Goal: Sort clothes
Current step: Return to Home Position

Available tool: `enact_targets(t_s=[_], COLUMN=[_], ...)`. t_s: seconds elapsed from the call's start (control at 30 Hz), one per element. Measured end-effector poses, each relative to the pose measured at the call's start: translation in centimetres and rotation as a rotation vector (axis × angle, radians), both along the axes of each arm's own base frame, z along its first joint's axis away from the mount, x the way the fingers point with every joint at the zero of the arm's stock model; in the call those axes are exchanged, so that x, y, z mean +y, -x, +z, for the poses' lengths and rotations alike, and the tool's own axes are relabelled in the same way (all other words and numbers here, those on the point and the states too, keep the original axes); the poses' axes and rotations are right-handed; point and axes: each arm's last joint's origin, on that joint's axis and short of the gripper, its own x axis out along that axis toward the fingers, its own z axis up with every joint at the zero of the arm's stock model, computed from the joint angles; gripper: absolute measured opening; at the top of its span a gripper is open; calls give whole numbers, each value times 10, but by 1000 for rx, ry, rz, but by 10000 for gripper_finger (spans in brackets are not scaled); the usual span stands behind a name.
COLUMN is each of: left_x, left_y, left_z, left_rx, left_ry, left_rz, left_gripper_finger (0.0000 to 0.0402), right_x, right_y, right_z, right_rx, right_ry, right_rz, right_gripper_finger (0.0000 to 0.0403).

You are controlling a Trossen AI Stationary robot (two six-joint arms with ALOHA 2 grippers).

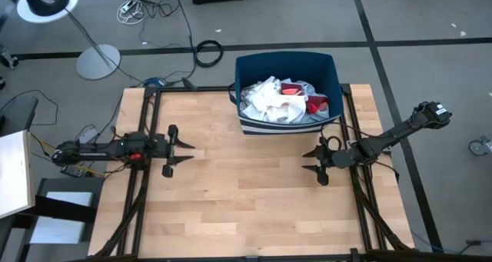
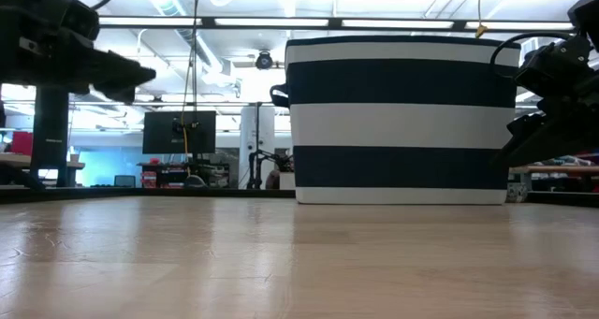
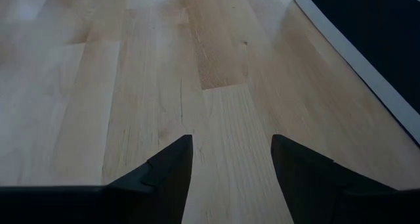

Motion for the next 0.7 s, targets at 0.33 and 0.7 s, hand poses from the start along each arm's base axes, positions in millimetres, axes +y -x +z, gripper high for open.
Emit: enact_targets(t_s=[0.33, 0.7], left_x=[0, 0], left_y=[4, 4], left_z=[10, 12], left_rx=[-118, -137], left_ry=[0, 0], left_rz=[0, 0], left_gripper_finger=[163, 163], right_x=[0, 0], right_y=[0, -1], right_z=[0, 1], right_rx=[0, -13], right_ry=[0, -5], right_rz=[0, 0], right_gripper_finger=[209, 209])
